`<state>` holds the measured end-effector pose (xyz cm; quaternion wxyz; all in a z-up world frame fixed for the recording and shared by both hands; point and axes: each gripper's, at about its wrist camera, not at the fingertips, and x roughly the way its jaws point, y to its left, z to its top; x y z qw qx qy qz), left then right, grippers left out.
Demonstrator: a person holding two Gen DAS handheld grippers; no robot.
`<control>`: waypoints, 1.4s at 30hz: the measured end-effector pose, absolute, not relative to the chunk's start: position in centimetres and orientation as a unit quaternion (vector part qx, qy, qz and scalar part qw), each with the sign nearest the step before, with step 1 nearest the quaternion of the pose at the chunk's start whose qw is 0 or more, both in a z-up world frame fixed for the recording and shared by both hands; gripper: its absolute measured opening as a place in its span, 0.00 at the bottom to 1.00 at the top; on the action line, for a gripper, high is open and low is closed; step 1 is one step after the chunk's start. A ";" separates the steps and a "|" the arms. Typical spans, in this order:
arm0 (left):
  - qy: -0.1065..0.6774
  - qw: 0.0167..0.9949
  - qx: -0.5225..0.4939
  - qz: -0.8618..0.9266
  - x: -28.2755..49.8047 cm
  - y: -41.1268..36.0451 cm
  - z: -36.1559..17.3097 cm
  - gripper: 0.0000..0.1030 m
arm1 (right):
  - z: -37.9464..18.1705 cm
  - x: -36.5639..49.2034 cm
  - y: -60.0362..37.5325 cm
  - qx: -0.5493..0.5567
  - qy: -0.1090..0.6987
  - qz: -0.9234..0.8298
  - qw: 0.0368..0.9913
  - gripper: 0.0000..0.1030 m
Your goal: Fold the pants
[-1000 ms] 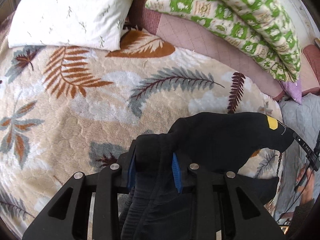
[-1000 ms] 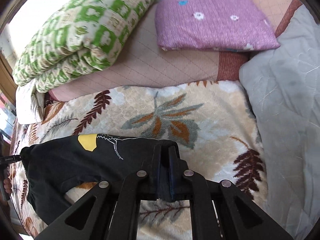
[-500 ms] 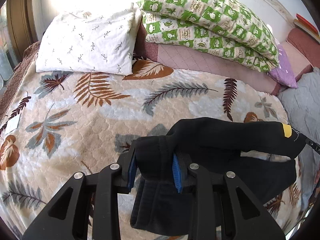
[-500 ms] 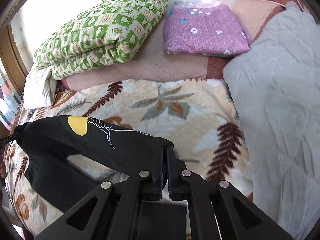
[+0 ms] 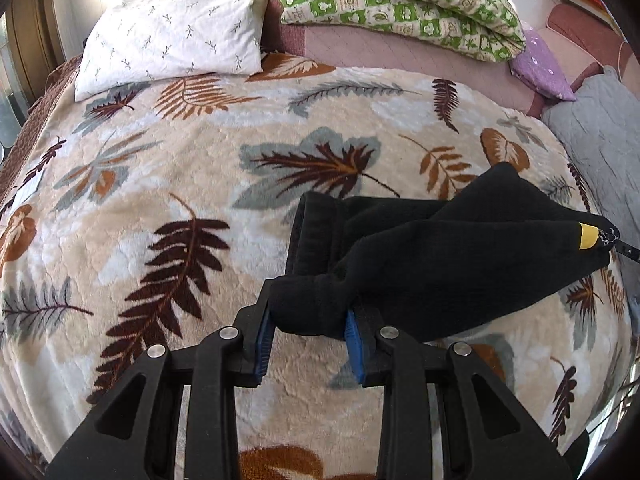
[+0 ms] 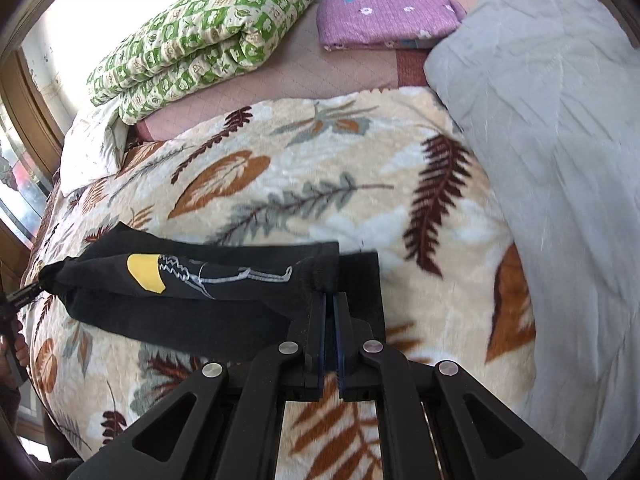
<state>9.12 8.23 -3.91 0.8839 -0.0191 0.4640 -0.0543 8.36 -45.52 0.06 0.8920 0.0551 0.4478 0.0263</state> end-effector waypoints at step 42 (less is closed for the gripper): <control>0.606 0.741 -0.230 -0.173 17.9 11.5 -5.9 0.61 | -1.8 9.8 -46.7 0.288 0.455 -0.002 0.843 0.37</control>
